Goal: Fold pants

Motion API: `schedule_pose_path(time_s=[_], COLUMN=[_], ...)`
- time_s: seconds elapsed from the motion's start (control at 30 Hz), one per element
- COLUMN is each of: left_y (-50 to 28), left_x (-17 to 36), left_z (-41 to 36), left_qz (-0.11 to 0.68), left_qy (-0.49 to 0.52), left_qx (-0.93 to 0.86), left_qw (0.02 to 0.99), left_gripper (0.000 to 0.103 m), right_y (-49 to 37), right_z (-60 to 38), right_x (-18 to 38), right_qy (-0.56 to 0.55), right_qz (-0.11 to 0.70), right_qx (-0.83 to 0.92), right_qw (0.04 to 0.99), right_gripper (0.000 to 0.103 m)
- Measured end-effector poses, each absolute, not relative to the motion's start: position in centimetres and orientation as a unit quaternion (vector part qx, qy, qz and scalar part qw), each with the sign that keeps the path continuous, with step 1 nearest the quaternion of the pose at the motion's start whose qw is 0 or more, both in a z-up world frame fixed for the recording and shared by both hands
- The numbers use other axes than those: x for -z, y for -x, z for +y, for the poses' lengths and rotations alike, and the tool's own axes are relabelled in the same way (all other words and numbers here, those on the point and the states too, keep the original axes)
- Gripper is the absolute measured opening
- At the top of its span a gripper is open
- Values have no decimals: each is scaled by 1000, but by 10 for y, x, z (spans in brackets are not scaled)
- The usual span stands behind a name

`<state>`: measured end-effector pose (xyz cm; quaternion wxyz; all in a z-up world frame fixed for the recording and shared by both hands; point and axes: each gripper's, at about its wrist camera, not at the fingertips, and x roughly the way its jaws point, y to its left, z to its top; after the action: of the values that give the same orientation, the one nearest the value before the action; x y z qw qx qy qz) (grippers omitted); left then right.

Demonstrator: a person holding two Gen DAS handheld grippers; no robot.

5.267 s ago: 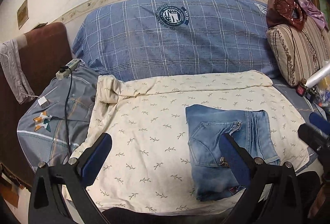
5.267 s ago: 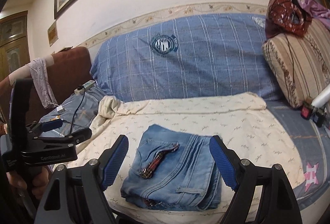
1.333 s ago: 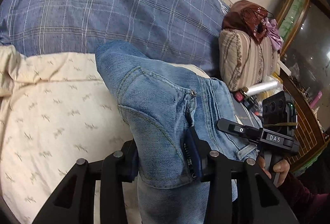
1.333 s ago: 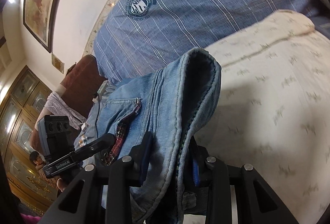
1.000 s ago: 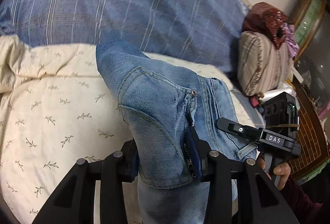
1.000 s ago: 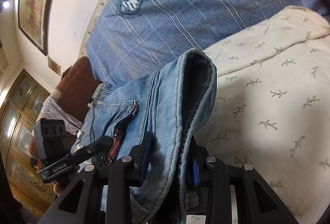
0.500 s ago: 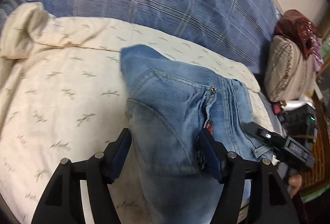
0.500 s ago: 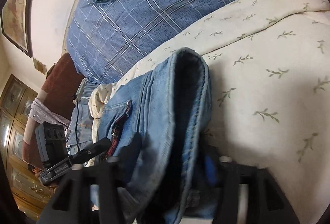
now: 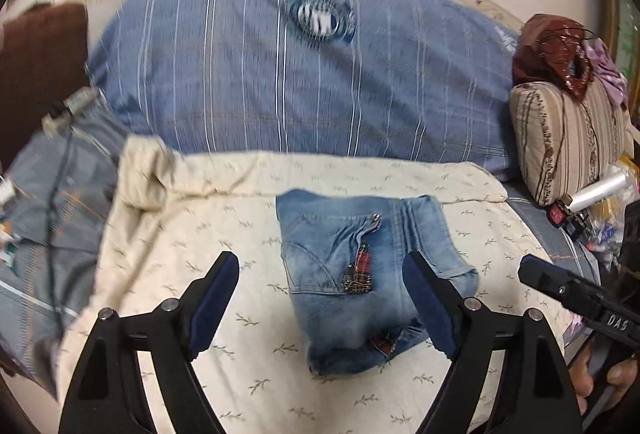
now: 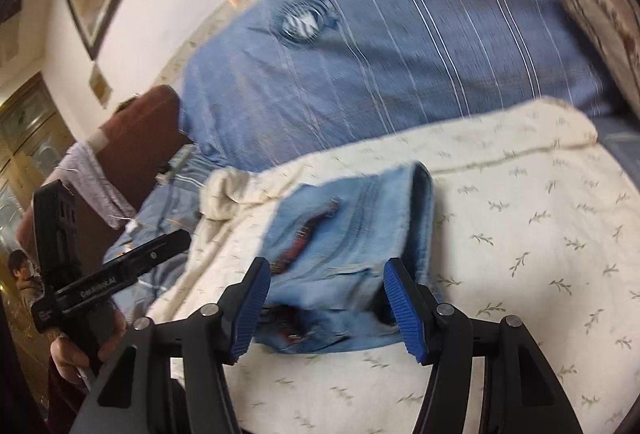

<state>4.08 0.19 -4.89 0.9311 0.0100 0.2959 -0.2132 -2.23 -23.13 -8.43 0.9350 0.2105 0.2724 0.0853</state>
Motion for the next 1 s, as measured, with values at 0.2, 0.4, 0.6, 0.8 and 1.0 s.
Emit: schedule_pose_path(time_s=[0.2, 0.4, 0.6, 0.8, 1.0], left_y=[-11, 9, 21, 26, 26], left_x=[28, 21, 19, 18, 17], left_z=[9, 15, 11, 7, 8], left_qz=[268, 253, 239, 229, 233], left_qy=[-31, -46, -83, -100, -97], left_qx=[192, 163, 116, 94, 94], left_qw=[944, 953, 961, 964, 963], left_gripper=[87, 91, 96, 98, 98], right_y=[50, 73, 92, 99, 99], right_z=[-216, -198, -182, -174, -172], right_x=[56, 39, 31, 31, 34], right_qy=[-200, -177, -142, -106, -92], right_qz=[241, 227, 218, 216, 218], right_qx=[-88, -84, -67, -48, -30], right_qw=[946, 954, 963, 969, 971], right_gripper=[63, 63, 63, 64, 64])
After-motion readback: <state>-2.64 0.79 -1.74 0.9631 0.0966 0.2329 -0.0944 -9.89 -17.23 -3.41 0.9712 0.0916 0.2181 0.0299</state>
